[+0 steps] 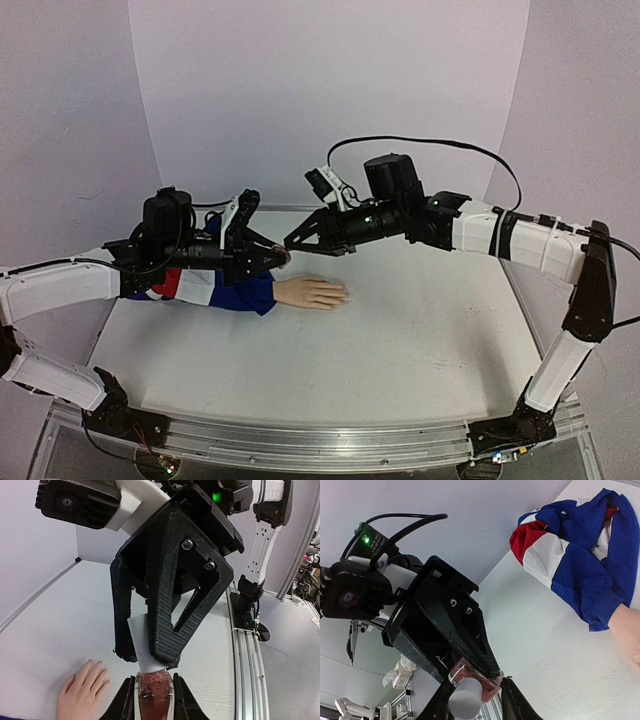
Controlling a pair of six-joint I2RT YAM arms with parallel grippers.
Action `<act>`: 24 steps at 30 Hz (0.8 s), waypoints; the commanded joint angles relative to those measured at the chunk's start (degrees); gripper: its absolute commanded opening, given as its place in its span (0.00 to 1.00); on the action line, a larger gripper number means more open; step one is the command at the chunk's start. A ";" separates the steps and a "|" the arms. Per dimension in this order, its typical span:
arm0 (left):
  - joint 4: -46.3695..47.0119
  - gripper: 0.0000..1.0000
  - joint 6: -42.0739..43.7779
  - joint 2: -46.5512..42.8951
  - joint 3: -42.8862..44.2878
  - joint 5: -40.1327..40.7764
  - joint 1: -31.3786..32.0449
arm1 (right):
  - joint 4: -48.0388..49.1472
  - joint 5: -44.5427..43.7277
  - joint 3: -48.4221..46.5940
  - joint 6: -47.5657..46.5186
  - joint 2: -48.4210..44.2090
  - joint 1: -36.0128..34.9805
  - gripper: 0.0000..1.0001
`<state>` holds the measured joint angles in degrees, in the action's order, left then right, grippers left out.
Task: Paint the nails
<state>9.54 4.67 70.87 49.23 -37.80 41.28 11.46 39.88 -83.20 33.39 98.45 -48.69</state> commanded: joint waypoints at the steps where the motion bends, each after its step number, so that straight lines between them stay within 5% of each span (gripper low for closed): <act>1: 3.07 0.00 1.05 -0.80 0.68 -1.12 -0.23 | 1.37 1.23 -2.64 -0.90 -0.27 -0.42 0.31; 17: 2.77 0.00 1.05 -0.21 0.62 -1.75 -0.23 | 1.46 1.08 -2.48 -1.48 -0.81 -0.44 0.33; 24: 2.68 0.00 1.05 -0.12 0.61 -1.30 -0.23 | 1.63 1.34 -2.32 -1.76 -1.12 -0.37 0.11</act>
<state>9.13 4.69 71.07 49.23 -38.30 41.23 11.70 40.03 -83.26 32.25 98.45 -48.82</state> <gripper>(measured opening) 0.216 0.175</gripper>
